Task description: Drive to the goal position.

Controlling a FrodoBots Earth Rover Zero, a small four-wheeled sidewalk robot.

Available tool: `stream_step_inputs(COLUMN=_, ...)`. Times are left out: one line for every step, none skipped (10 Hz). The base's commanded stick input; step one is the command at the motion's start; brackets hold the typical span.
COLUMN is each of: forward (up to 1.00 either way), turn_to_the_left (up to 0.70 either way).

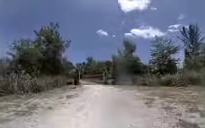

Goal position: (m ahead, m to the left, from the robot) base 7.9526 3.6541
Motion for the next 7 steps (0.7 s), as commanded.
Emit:
stream_step_inputs(forward=0.85, turn_to_the_left=0.00)
stream_step_inputs(forward=0.85, turn_to_the_left=0.00)
stream_step_inputs(forward=0.85, turn_to_the_left=0.00)
stream_step_inputs(forward=0.85, turn_to_the_left=0.00)
stream_step_inputs(forward=0.85, turn_to_the_left=0.00)
stream_step_inputs(forward=0.85, turn_to_the_left=0.00)
stream_step_inputs(forward=0.85, turn_to_the_left=0.00)
